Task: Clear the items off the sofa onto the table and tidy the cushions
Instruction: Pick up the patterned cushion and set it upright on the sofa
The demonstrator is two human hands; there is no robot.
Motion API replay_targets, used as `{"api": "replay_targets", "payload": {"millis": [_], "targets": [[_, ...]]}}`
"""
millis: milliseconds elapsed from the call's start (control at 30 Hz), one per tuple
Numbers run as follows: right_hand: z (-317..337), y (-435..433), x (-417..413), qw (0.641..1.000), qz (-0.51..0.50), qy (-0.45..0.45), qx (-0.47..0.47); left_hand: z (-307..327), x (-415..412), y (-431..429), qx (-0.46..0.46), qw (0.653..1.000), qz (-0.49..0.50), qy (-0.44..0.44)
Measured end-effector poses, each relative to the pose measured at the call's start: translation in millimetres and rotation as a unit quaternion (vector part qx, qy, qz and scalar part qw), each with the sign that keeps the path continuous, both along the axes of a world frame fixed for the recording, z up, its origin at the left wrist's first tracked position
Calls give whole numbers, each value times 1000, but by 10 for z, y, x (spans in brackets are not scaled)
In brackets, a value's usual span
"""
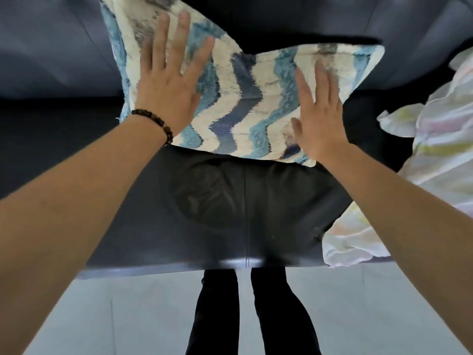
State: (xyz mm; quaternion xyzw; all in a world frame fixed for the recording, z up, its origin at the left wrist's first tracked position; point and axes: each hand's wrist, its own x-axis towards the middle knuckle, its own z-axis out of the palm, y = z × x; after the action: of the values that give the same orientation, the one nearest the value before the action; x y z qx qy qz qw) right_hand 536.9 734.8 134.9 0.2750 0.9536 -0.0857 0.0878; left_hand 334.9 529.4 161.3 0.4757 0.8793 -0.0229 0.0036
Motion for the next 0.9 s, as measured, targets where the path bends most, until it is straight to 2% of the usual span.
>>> {"api": "replay_targets", "payload": {"millis": [67,200,333,500,600,667,733,833,900], "targets": [[1,186,-136,999,-14,14,30,-34,-103,128,-43,999,5,-9],[-91,355,-332,996,-60,-70,-18,-55,-107,143,-76,995,61,-11],[-78,340,-286,997,-20,-33,65,-82,-21,50,-100,992,75,13],[291,439,-293,987,29,59,146,106,-190,160,-5,993,113,20],[415,568,-451,974,-1,121,192,161,-281,289,44,989,140,20],[359,600,-533,974,-17,126,188,104,-219,283,57,989,132,26],[245,524,-540,984,-37,98,145,-27,-87,183,56,991,117,21],[73,238,-355,985,-91,95,115,-290,144,-87,-6,996,76,-41],[-93,7,-138,988,-64,92,108,-428,236,-245,-40,996,59,-55]]}}
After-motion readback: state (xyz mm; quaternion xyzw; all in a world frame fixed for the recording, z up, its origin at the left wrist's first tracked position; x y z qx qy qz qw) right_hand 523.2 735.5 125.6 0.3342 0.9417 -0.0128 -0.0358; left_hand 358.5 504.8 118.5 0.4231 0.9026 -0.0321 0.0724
